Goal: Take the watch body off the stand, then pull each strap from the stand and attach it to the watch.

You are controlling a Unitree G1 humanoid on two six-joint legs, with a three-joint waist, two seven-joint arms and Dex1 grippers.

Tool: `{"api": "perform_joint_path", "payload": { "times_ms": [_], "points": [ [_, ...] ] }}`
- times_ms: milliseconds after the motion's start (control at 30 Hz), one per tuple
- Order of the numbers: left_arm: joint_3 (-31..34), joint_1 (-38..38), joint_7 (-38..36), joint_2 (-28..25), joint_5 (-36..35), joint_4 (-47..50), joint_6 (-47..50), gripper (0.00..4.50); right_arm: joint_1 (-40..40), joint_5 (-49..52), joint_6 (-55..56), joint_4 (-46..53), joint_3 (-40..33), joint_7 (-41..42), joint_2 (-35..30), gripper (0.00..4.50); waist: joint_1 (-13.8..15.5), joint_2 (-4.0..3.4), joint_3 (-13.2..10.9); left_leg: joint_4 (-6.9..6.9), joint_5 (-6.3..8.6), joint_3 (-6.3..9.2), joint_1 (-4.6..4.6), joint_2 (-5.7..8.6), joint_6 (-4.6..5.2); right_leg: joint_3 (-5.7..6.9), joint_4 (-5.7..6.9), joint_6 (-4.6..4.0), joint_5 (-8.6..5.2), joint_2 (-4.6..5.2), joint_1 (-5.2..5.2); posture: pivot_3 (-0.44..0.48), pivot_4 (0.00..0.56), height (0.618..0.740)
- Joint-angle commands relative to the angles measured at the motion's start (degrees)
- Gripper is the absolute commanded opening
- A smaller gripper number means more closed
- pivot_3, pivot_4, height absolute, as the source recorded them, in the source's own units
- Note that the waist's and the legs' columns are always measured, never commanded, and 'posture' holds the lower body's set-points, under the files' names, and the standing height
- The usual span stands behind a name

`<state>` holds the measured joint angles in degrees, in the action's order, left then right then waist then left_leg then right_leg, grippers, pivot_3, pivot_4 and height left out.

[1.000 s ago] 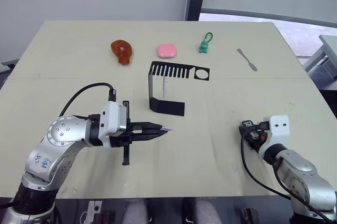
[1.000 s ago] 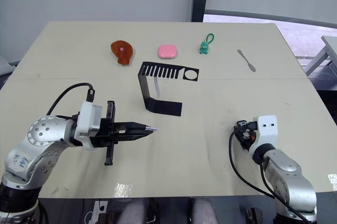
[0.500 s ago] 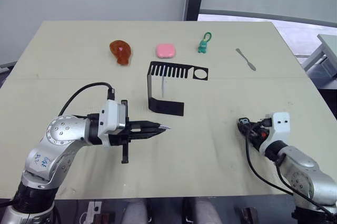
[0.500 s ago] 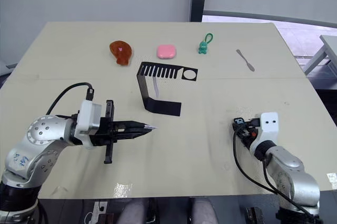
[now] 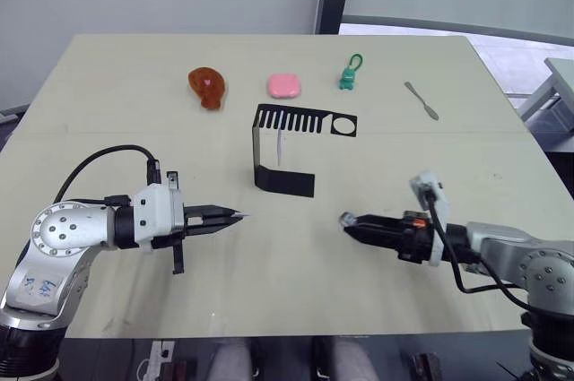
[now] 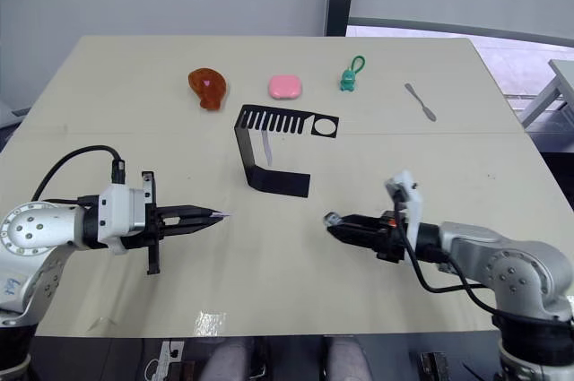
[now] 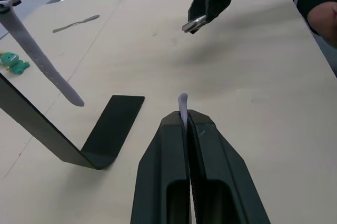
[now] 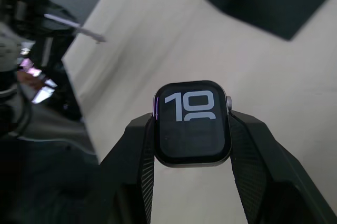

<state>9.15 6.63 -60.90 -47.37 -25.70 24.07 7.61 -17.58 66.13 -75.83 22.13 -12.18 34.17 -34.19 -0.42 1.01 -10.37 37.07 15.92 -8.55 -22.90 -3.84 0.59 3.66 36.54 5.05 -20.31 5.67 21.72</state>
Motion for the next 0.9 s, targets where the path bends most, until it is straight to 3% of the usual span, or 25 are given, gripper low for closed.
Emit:
{"api": "perform_joint_path", "payload": {
  "times_ms": [33,533,900],
  "points": [
    [0.8,-0.8,1.0,0.3,0.3,2.9,-1.2,0.00,-2.5,6.0,-4.7,-2.7,1.6,-4.6,3.4,1.51,0.0,0.00,0.0,0.00,0.00,0.00,-0.05,0.01,0.00,0.00,0.02,0.00,0.00,0.01,0.06,0.000,0.150,0.740],
    [-1.8,0.7,1.4,-0.5,-0.8,7.3,2.1,0.00,-10.3,13.6,-10.1,-14.6,3.9,-15.0,13.2,1.51,0.0,0.01,0.0,0.08,-0.11,-0.22,-0.42,0.05,-0.03,-0.10,0.46,0.00,0.00,-0.01,0.66,0.000,0.150,0.740],
    [-5.1,3.2,0.7,-0.3,1.3,5.4,1.3,0.00,-10.4,17.6,-10.0,-15.3,4.9,-19.0,14.0,1.51,-0.9,0.01,0.0,0.05,-0.14,-0.29,-0.42,0.03,-0.05,-0.16,0.48,0.00,0.00,-0.05,0.72,0.000,0.150,0.740]
  ]
}}
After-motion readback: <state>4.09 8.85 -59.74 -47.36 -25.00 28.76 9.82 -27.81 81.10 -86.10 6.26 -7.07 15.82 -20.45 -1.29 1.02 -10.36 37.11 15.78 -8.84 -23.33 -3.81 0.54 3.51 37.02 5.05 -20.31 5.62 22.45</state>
